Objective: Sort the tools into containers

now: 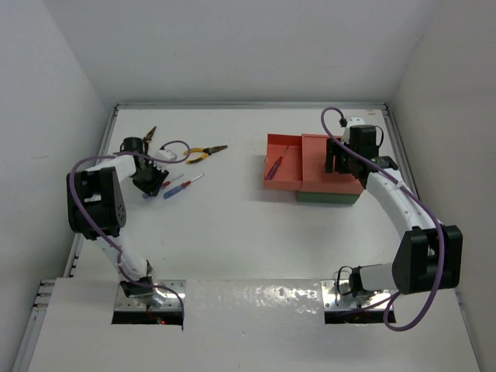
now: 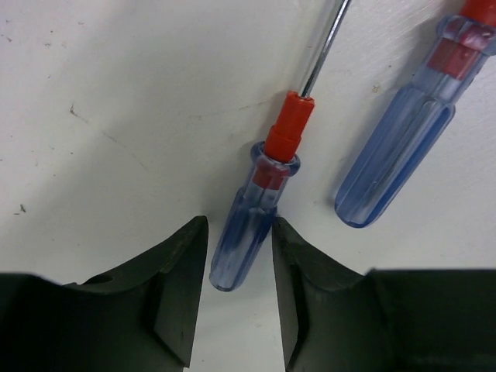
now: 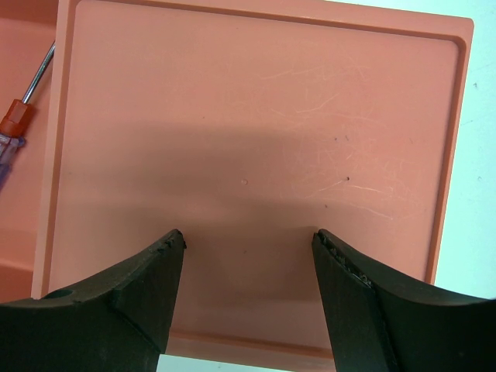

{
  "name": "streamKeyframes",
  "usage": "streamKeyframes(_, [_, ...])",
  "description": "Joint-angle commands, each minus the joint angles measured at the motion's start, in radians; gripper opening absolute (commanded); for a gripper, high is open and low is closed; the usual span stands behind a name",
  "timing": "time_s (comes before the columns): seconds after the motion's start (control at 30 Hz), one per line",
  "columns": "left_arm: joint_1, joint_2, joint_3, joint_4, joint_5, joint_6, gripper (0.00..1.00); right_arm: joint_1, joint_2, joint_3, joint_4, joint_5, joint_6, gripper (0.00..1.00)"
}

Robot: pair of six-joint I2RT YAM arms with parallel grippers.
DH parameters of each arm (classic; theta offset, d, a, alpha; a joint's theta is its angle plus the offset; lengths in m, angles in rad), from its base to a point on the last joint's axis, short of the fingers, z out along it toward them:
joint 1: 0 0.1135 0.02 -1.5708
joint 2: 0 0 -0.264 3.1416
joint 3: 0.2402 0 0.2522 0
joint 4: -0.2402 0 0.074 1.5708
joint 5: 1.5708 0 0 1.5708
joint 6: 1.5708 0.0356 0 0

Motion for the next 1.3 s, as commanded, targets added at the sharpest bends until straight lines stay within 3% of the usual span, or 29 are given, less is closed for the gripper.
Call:
streamKeyframes(0.0, [0.007,0.007,-0.022,-0.017,0.072,0.017,0.36,-0.005,0.045,-0.038,-0.165,0.010,-0.003,0.67])
streamKeyframes(0.07, [0.007,0.019,-0.042,0.003,0.061,0.017,0.27,-0.005,0.044,-0.043,-0.162,0.008,-0.002,0.67])
streamKeyframes(0.1, [0.007,0.041,-0.032,-0.003,0.060,0.015,0.09,-0.005,0.042,-0.046,-0.162,0.010,-0.002,0.67])
streamKeyframes(0.13, [0.005,0.053,-0.020,-0.031,0.061,0.009,0.01,-0.005,0.042,-0.047,-0.162,0.010,-0.005,0.67])
streamKeyframes(0.43, [0.010,0.010,0.152,-0.189,0.162,0.015,0.00,-0.005,0.047,-0.044,-0.165,0.007,-0.005,0.67])
streamKeyframes(0.6, [-0.025,-0.036,0.448,-0.376,0.354,-0.228,0.00,-0.005,0.045,-0.036,-0.158,-0.015,0.020,0.67])
streamKeyframes(0.77, [-0.283,-0.160,0.476,-0.220,0.379,-0.382,0.00,-0.005,0.056,-0.036,-0.137,-0.029,0.051,0.66])
streamKeyframes(1.0, [-0.605,-0.134,0.444,0.175,0.391,-0.828,0.00,-0.005,0.076,-0.041,-0.151,-0.042,0.061,0.66])
streamKeyframes(1.1, [-0.723,-0.053,0.496,0.181,0.286,-0.897,0.00,-0.005,0.068,-0.053,-0.149,-0.032,0.063,0.66])
streamKeyframes(1.27, [-0.800,0.048,0.596,0.194,0.221,-0.934,0.00,-0.005,0.061,-0.064,-0.157,-0.019,0.061,0.66])
